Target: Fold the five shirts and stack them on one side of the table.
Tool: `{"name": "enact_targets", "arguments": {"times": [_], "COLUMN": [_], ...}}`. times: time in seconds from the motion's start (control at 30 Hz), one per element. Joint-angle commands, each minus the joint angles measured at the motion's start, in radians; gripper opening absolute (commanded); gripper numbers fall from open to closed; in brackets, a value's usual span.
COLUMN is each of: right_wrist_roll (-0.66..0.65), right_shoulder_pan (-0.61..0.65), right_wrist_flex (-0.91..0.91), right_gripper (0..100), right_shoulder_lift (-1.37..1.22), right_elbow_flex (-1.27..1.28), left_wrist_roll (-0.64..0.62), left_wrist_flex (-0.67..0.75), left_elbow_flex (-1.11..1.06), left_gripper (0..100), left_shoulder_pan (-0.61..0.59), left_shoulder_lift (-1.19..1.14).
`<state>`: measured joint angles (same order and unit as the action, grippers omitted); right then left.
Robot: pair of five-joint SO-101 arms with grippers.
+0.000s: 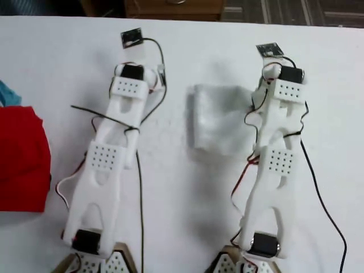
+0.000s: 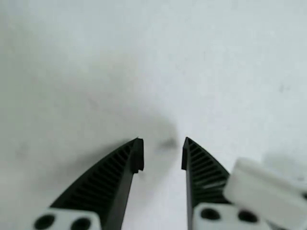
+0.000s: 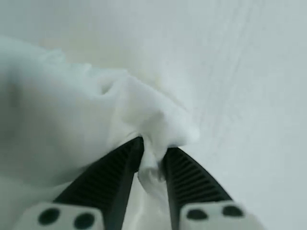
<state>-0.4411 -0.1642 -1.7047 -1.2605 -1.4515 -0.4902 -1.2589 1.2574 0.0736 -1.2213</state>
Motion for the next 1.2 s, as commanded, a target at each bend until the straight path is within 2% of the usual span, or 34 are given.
{"name": "enact_targets", "arguments": {"times": [0.0, 0.1, 0.2, 0.33, 0.4, 0.47, 0.5, 0.53, 0.6, 0.87, 1.17], "right_wrist_roll": [-0.081, -0.104, -0.107, -0.104, -0.094, -0.034, 0.014, 0.051, 0.084, 0.089, 0.089], "right_shoulder_pan": [0.015, 0.01, 0.01, 0.041, 0.084, 0.137, 0.16, 0.188, 0.231, 0.321, 0.415], "right_wrist_flex": [-0.061, -0.064, -0.065, -0.065, -0.064, -0.064, -0.064, -0.062, -0.062, 0.018, 0.077], "right_gripper": [22.3, 34.8, 36.5, 30.2, 19.3, 1.8, 1.2, 5.4, 1.8, 1.9, 1.9], "right_shoulder_lift": [0.104, 0.15, 0.228, 0.312, 0.318, 0.306, 0.291, 0.266, 0.211, -0.007, -0.03], "right_elbow_flex": [-0.041, -0.069, -0.074, -0.074, -0.074, -0.074, -0.074, -0.074, -0.078, -0.084, -0.084], "left_wrist_roll": [0.031, 0.066, 0.066, 0.066, 0.064, 0.064, 0.064, 0.063, 0.063, 0.063, 0.063], "left_wrist_flex": [-0.003, -0.031, -0.052, -0.052, -0.051, -0.049, -0.048, -0.046, -0.048, -0.046, -0.049], "left_elbow_flex": [0.015, 0.061, 0.09, 0.09, 0.09, 0.09, 0.091, 0.093, 0.097, 0.099, 0.099], "left_gripper": [15, 15, 15, 15, 15, 15, 15, 15, 15, 15, 15], "left_shoulder_pan": [0.005, 0.011, 0.012, 0.011, 0.011, 0.009, 0.006, 0.005, -0.003, -0.017, -0.017], "left_shoulder_lift": [0.028, 0.023, 0.017, 0.017, 0.017, 0.017, 0.017, 0.017, 0.017, 0.017, 0.017]}}
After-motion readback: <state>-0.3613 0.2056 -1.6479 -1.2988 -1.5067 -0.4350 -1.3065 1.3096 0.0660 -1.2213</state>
